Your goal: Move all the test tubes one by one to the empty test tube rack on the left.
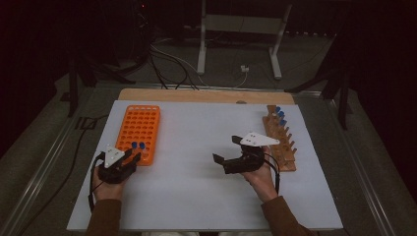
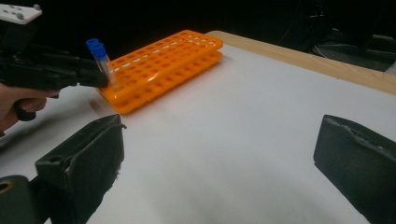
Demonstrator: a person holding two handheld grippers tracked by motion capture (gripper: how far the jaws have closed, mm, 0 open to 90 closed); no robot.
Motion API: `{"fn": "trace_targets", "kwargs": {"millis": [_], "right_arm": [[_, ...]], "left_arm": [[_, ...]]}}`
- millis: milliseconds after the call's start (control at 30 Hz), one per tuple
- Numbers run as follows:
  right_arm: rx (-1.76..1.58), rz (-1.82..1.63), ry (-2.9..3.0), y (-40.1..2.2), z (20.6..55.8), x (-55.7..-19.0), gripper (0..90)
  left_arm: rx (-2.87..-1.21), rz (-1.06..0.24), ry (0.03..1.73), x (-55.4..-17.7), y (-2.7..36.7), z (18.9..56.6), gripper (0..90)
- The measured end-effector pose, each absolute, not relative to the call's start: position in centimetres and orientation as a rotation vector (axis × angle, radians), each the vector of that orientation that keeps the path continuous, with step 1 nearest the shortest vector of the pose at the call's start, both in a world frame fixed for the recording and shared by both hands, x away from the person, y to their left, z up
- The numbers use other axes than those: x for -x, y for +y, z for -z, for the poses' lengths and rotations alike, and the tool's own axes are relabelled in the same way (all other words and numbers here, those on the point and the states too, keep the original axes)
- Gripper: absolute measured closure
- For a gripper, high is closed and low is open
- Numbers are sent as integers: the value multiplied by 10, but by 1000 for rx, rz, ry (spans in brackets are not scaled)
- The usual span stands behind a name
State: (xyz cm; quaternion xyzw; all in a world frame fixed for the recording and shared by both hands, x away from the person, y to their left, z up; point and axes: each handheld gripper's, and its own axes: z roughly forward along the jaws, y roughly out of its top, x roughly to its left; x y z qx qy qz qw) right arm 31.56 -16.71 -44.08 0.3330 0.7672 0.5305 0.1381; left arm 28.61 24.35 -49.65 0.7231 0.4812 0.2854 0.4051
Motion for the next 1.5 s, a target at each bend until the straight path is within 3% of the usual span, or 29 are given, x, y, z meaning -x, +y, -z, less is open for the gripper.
{"fn": "trace_targets", "kwargs": {"millis": [100, 300, 533, 1200, 1500], "right_arm": [[-967, -1534, 2214, -168, 441, -316, 21], [-963, -1505, 2199, -170, 439, -317, 21], [-1005, -1483, 2153, -182, 436, -324, 21], [-1185, -1281, 1993, -276, 415, -352, 21], [-1304, -1201, 1927, -313, 419, -371, 80]], "left_arm": [[-1783, -723, 1245, -282, 248, 494, 538], [-1682, -702, 1310, -277, 256, 490, 272], [-1646, -656, 1286, -270, 256, 483, 24], [-1657, -635, 1237, -265, 256, 478, 5], [-1662, -633, 1256, -268, 256, 481, 6]]}}
